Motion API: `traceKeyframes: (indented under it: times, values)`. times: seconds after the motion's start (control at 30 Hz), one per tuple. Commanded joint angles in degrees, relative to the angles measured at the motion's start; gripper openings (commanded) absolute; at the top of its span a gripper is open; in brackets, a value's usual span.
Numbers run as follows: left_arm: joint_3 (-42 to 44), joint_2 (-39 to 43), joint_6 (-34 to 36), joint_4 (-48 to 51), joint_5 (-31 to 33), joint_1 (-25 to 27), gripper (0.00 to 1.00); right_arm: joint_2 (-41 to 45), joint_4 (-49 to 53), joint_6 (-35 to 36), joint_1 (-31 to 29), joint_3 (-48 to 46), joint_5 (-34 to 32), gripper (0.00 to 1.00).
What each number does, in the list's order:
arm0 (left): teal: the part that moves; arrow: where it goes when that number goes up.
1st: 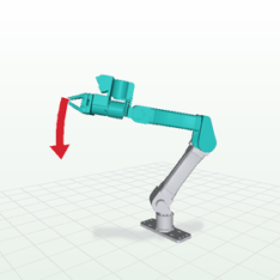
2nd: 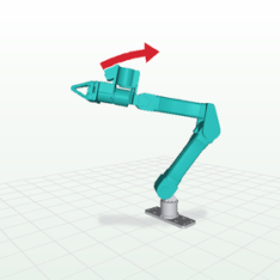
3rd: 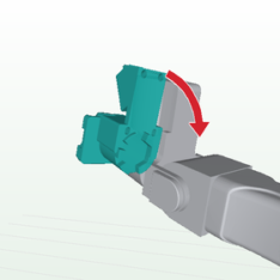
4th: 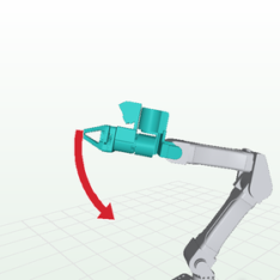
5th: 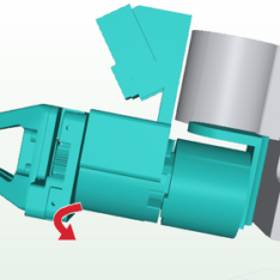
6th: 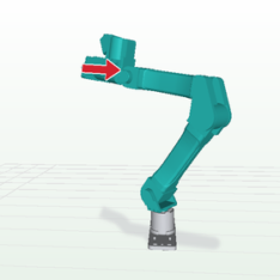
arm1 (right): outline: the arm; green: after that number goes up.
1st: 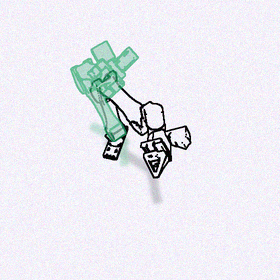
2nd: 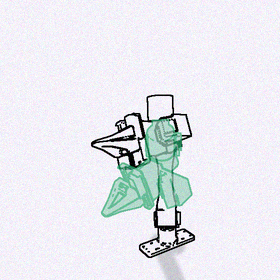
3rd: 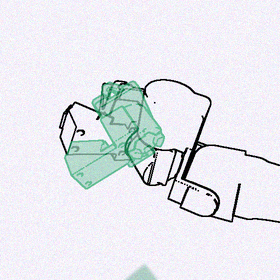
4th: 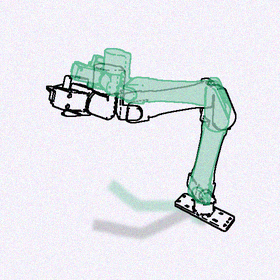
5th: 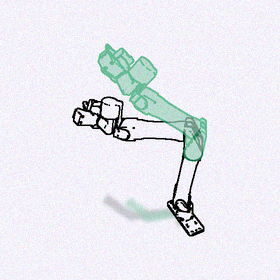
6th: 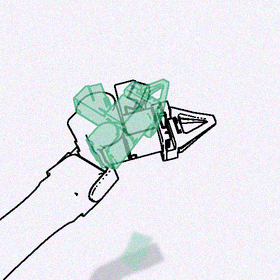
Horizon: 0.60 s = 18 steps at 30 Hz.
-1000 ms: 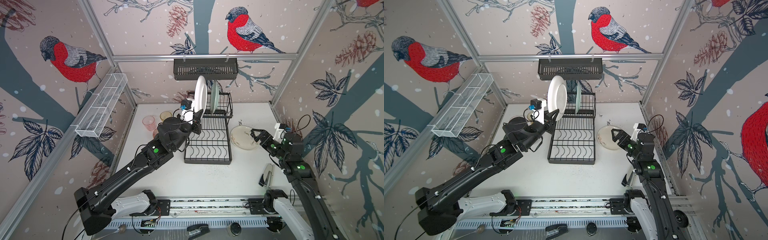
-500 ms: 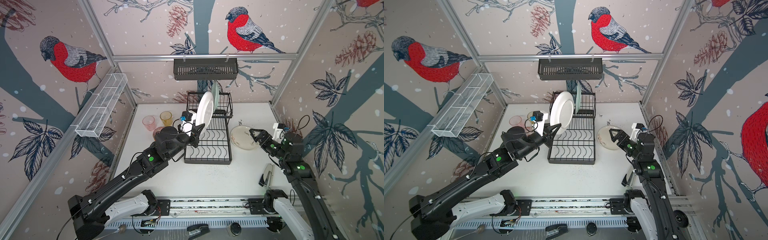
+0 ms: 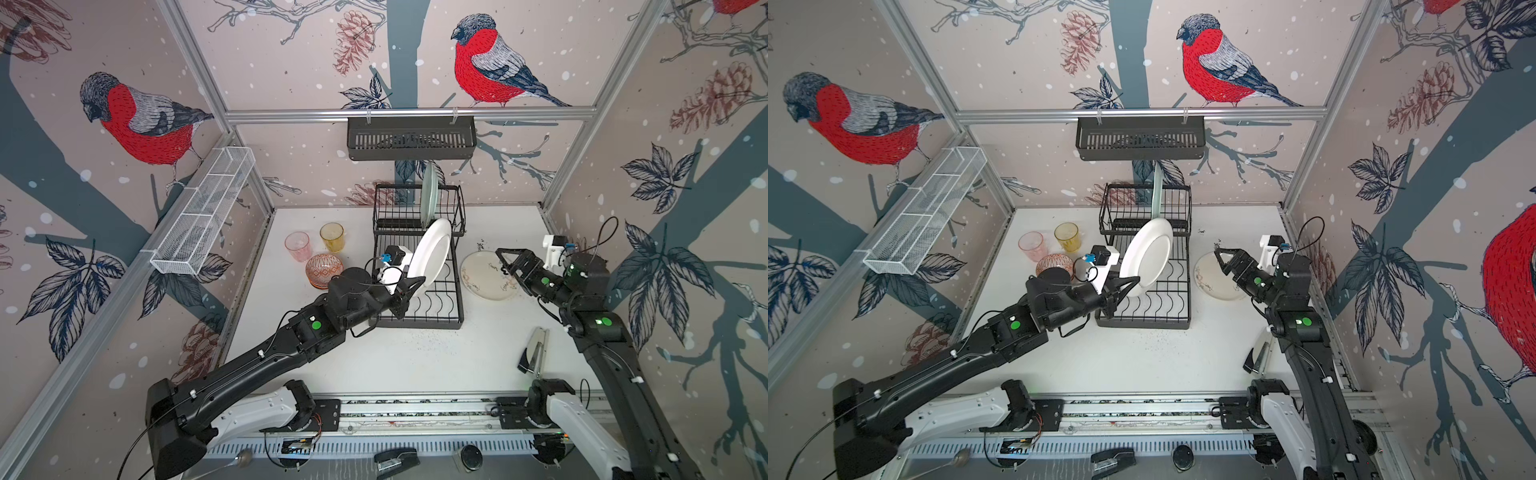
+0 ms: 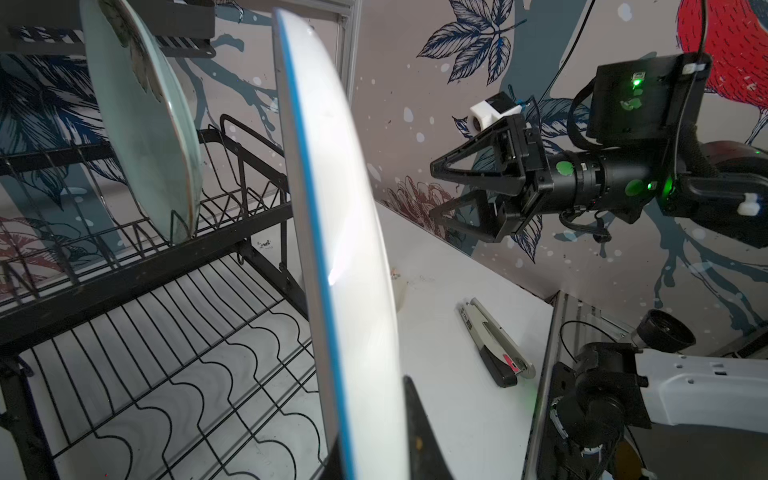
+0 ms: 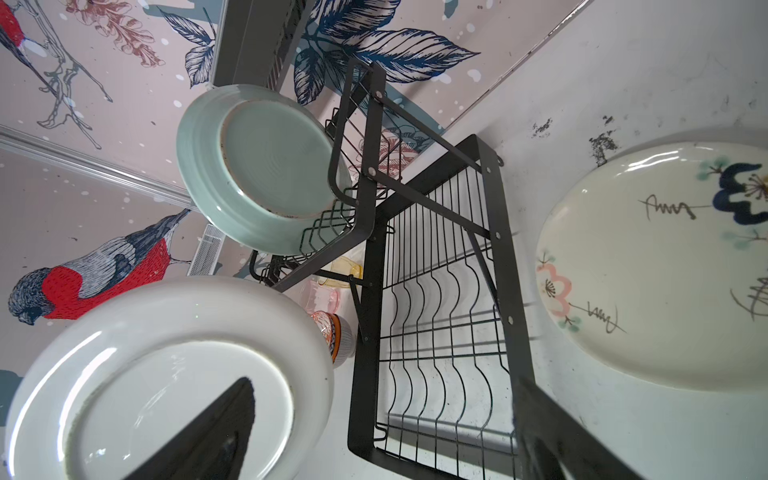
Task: Unload the mixed dishes from the dish rack
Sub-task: 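Carry the plate toward the right gripper while the right gripper reaches to it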
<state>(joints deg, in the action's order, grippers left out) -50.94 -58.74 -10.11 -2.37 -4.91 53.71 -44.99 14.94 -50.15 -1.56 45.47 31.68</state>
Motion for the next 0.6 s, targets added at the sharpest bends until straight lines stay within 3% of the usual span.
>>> traceKeyframes:
  times: [0.0,0.33,0.57]
  values:
    - [0.23,-1.76,1.27,-8.69,-1.51,0.34,0.0,-0.05,-0.18,-0.74,-0.02,1.3,1.26,0.96]
    - [1.46,-7.44,5.49,-13.54,3.03,2.84,0.0,-0.28,4.19,-0.03,-0.11,2.31,0.78,0.98]
    - [-0.63,-13.71,9.56,-15.87,6.64,7.57,0.0,-2.45,5.8,0.94,-0.01,1.21,-0.86,1.0]
